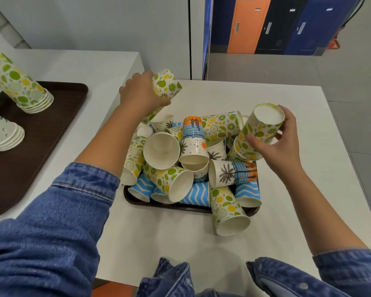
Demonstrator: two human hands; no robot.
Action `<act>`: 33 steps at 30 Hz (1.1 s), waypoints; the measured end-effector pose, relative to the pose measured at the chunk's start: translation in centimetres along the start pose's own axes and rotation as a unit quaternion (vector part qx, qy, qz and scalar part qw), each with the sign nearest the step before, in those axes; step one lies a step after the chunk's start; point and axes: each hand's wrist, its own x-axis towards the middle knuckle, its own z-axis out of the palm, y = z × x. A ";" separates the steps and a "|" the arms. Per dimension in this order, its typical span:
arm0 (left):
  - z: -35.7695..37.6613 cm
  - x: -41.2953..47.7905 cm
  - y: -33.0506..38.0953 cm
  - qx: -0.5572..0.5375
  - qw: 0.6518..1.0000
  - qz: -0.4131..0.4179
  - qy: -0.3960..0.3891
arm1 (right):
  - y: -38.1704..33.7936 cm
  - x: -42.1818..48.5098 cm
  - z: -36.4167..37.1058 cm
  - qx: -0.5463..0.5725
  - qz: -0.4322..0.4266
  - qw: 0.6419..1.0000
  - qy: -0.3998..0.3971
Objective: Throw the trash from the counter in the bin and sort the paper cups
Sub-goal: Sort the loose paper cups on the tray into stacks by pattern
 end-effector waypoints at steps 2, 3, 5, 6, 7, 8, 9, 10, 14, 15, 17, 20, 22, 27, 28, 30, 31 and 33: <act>-0.1 -0.6 0.0 -0.070 0.997 -0.004 0.016 | 0.4 -0.1 0.3 0.000 0.002 1.000 -0.011; -0.2 -0.9 0.0 -0.102 0.994 -0.004 0.024 | 0.6 -0.2 0.5 -0.002 0.004 1.000 -0.017; -0.3 -1.5 0.0 -0.148 0.988 0.000 0.037 | 1.0 -0.3 0.7 -0.005 0.007 1.000 -0.027; -0.4 -1.8 0.0 -0.168 0.985 0.002 0.042 | 1.2 -0.4 0.9 -0.006 0.009 1.000 -0.029; -0.4 -2.1 0.0 -0.189 0.981 0.004 0.047 | 1.4 -0.4 1.0 -0.006 0.013 0.999 -0.030; -0.5 -2.4 0.0 -0.210 0.976 0.006 0.052 | 1.5 -0.3 1.1 -0.005 0.018 0.999 -0.030; -0.7 -2.7 0.0 -0.229 0.972 0.008 0.056 | 1.6 -0.3 1.1 -0.003 0.023 0.999 -0.030; -0.8 -3.0 0.0 -0.246 0.967 0.009 0.060 | 1.7 -0.2 1.2 -0.001 0.027 0.999 -0.030; -1.4 -3.7 -0.5 -0.296 0.952 0.007 0.072 | 2.0 0.2 1.2 -0.002 0.037 0.999 -0.036; -1.5 -3.8 -0.6 -0.304 0.950 0.006 0.073 | 2.0 0.3 1.2 -0.003 0.038 0.999 -0.037; -1.6 -3.9 -0.9 -0.316 0.946 0.003 0.073 | 2.2 0.6 1.1 -0.008 0.039 0.998 -0.039; -1.6 -4.0 -1.1 -0.329 0.942 -0.002 0.070 | 2.7 0.6 1.1 -0.020 0.056 0.997 -0.054; -1.5 -4.1 -1.1 -0.335 0.940 -0.005 0.065 | 3.1 0.4 1.2 -0.033 0.063 0.995 -0.070; -1.2 -4.2 -1.4 -0.339 0.939 -0.009 0.055 | 2.9 -0.4 1.2 -0.073 0.076 0.992 -0.070; -1.1 -4.3 -1.4 -0.340 0.939 -0.008 0.053 | 2.3 -0.3 1.0 -0.075 0.063 0.994 -0.050; -0.9 -4.5 -1.4 -0.347 0.937 -0.004 0.047 | 0.7 0.7 0.6 -0.095 0.000 0.995 -0.016; -0.8 -4.6 -1.4 -0.351 0.935 -0.001 0.045 | -0.2 1.8 0.6 -0.112 -0.037 0.993 -0.015; -0.5 -4.7 -1.1 -0.360 0.932 0.003 0.041 | -1.7 4.5 1.1 -0.166 -0.079 0.980 -0.070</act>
